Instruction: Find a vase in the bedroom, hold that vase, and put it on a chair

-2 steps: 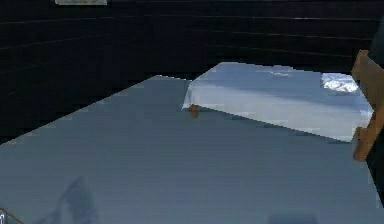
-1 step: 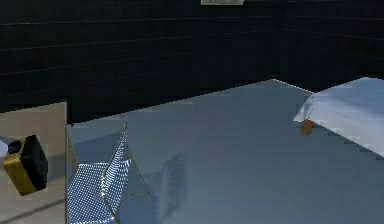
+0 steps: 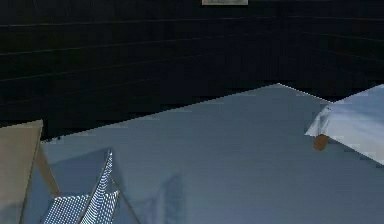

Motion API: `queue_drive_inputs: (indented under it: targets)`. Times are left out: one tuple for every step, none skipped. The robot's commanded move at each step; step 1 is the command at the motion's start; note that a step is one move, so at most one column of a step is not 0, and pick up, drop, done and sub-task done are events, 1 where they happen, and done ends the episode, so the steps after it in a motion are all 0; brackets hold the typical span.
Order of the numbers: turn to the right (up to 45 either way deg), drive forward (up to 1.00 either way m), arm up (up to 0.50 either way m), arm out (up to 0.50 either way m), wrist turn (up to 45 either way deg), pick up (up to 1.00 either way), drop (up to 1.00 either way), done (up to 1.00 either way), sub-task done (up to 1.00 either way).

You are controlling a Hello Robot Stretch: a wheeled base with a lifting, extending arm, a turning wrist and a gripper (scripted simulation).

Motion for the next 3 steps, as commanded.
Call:
queue_drive_inputs:
  targets:
    - [-45.0, 0.00, 0.00, 0.00, 0.0, 0.00, 0.00, 0.00, 0.00]
    - [-45.0, 0.00, 0.00, 0.00, 0.0, 0.00, 0.00, 0.00, 0.00]
    - [-45.0, 0.00, 0.00, 0.00, 0.0, 0.00, 0.00, 0.00, 0.00]
